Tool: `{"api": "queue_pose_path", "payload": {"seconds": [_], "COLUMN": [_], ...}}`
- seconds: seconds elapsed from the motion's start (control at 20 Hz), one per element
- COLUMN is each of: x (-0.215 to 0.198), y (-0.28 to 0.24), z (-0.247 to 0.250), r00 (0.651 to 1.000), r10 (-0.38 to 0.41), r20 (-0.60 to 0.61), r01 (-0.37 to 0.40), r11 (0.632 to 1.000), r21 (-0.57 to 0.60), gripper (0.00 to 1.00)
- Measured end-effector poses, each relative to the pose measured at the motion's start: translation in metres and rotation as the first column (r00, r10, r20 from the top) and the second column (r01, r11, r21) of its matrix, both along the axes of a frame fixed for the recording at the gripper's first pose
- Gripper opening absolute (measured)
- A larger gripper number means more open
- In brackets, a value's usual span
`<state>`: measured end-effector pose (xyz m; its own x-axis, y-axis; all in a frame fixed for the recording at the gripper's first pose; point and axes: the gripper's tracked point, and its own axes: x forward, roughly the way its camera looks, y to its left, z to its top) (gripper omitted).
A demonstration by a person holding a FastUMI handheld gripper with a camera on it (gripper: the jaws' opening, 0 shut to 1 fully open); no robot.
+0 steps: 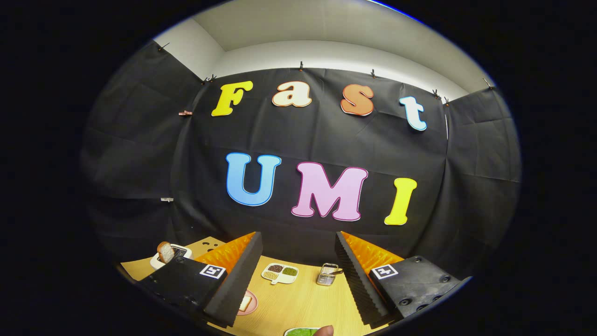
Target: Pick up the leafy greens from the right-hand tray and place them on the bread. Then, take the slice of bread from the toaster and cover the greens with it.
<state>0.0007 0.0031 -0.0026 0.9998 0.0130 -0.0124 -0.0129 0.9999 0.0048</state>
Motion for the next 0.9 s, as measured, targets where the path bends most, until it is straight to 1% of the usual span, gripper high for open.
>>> {"api": "queue_pose_path", "payload": {"seconds": [0.35,0.4,0.5,0.6,0.65,0.75,0.9], "x": [-0.001,-0.001,0.000,-0.009,-0.017,-0.034,-0.061], "y": [0.002,0.002,0.007,0.008,0.003,-0.011,-0.023], "z": [-0.002,-0.008,-0.038,-0.085,-0.111,-0.166,-0.257], "r00": [1.000,0.999,0.990,0.956,0.935,0.893,0.805], "r10": [0.011,0.028,0.109,0.208,0.241,0.259,0.264], "r20": [-0.006,-0.021,-0.094,-0.205,-0.259,-0.368,-0.532], "r01": [-0.011,-0.028,-0.114,-0.225,-0.266,-0.304,-0.320], "r11": [1.000,1.000,0.993,0.972,0.962,0.950,0.947], "r21": [-0.001,-0.008,-0.041,-0.061,-0.067,-0.067,-0.015], "gripper": [0.97,0.97,0.97,0.98,0.97,0.96,0.95]}}
